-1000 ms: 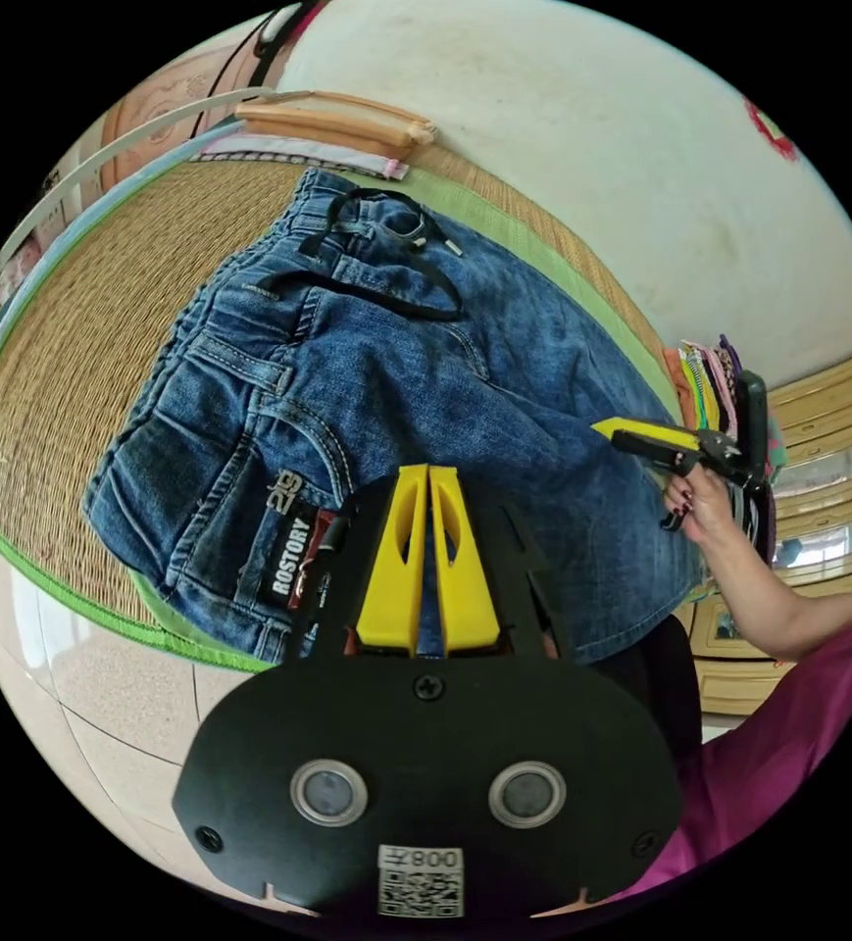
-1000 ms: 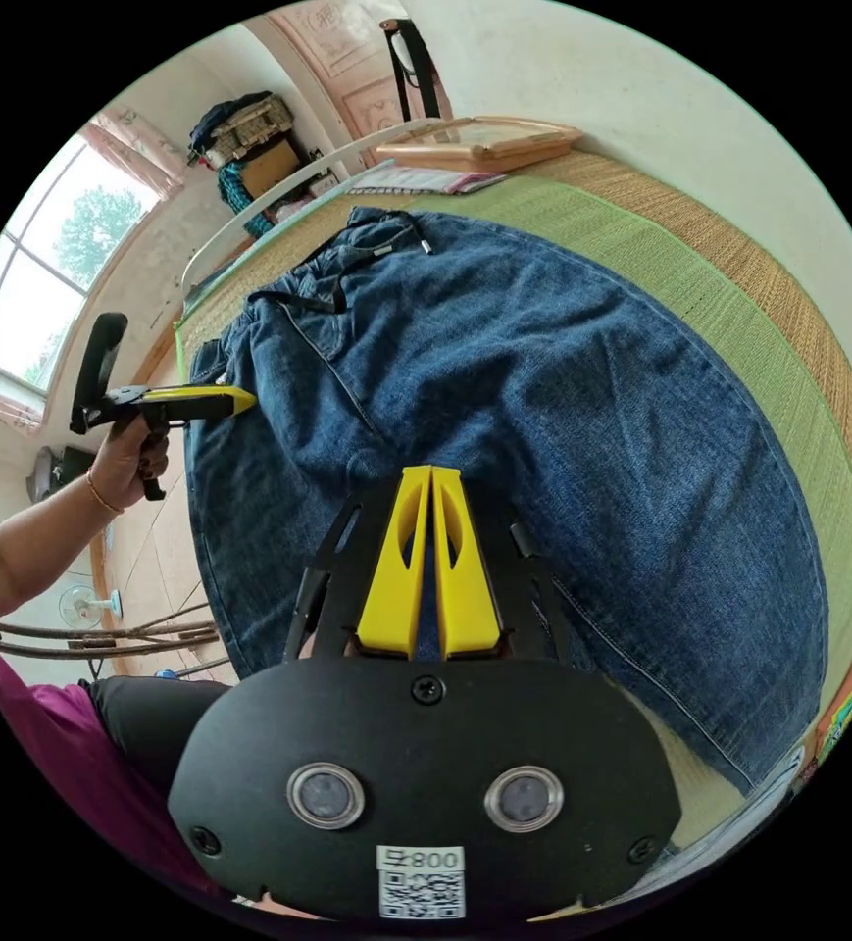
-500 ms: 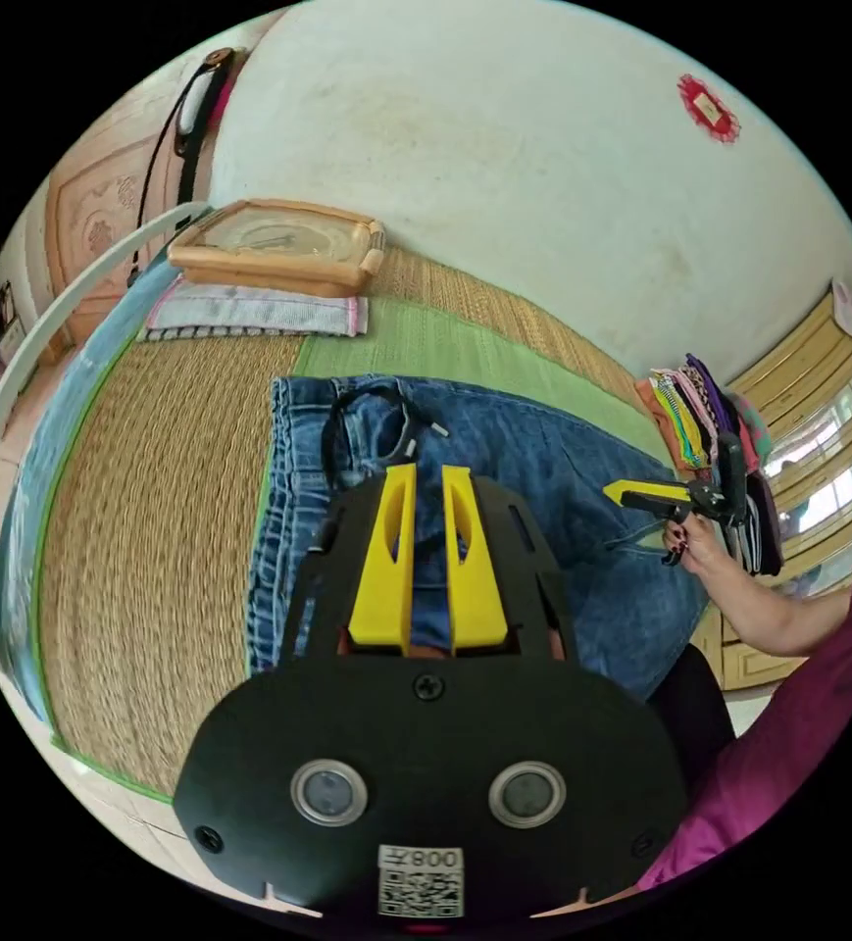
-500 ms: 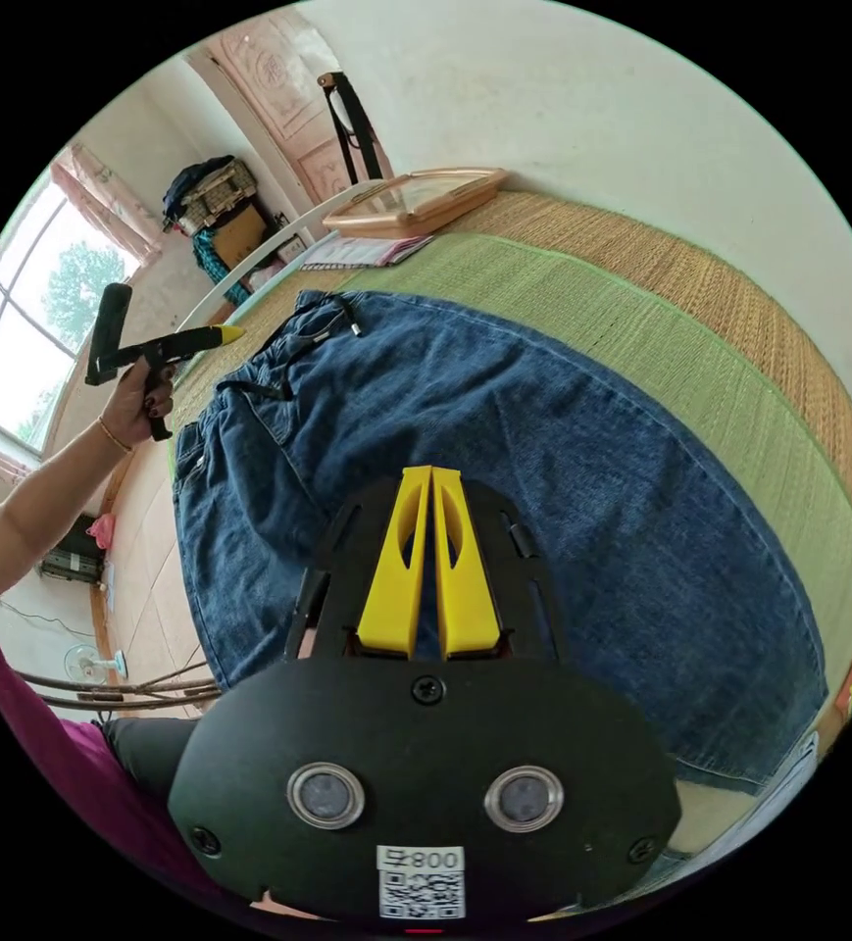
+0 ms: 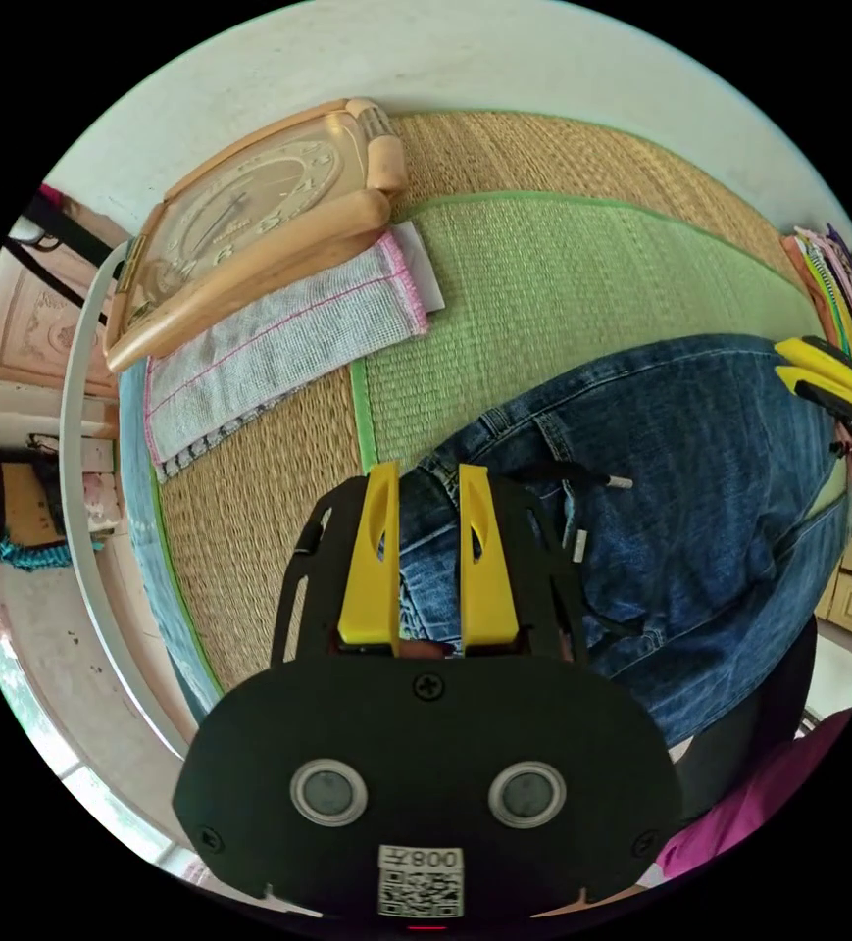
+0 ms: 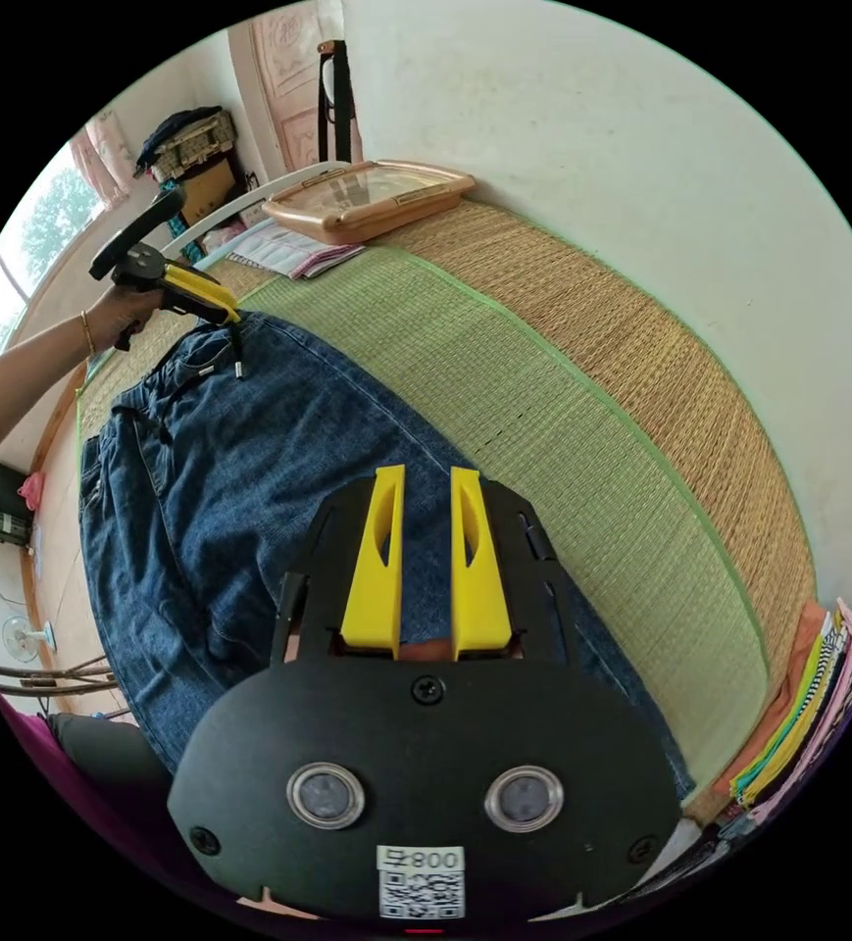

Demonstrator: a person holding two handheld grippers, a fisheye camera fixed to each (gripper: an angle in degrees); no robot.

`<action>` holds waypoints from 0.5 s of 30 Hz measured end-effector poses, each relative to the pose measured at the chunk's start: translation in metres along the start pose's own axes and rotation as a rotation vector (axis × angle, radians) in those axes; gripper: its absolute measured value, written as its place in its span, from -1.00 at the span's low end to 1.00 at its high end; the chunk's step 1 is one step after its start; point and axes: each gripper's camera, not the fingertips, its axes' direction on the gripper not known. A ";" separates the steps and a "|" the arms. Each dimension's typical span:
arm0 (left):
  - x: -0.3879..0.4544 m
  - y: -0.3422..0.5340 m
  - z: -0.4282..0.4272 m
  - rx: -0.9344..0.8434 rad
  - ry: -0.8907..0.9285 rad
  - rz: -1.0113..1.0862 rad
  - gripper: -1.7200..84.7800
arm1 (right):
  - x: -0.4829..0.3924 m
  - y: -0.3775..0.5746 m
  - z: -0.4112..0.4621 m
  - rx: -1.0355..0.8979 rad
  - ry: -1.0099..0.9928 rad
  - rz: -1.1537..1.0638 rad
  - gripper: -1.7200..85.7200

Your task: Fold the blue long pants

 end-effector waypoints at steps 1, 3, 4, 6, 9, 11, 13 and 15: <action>0.003 -0.011 0.000 -0.002 -0.006 0.035 -0.75 | 0.002 -0.006 0.005 -0.011 0.000 -0.007 -0.77; 0.003 -0.025 0.002 -0.019 0.005 0.067 -0.75 | 0.006 -0.025 0.027 -0.045 0.007 -0.040 -0.75; 0.002 -0.032 0.002 -0.023 0.018 0.081 -0.75 | 0.006 -0.029 0.034 -0.056 0.014 -0.049 -0.75; -0.002 -0.043 0.003 -0.028 0.035 0.082 -0.75 | 0.009 -0.041 0.064 -0.125 0.027 -0.081 -0.74; -0.005 -0.056 0.002 -0.027 0.045 0.088 -0.76 | 0.018 -0.044 0.077 -0.123 0.021 -0.086 -0.74; -0.008 -0.062 0.002 -0.012 0.061 0.100 -0.77 | 0.025 -0.044 0.084 -0.114 0.017 -0.088 -0.74; -0.011 -0.065 0.001 -0.002 0.069 0.089 -0.79 | 0.034 -0.043 0.090 -0.108 0.008 -0.073 -0.75; -0.012 -0.067 -0.002 -0.001 0.060 0.070 -0.81 | 0.046 -0.045 0.099 -0.113 0.000 -0.052 -0.78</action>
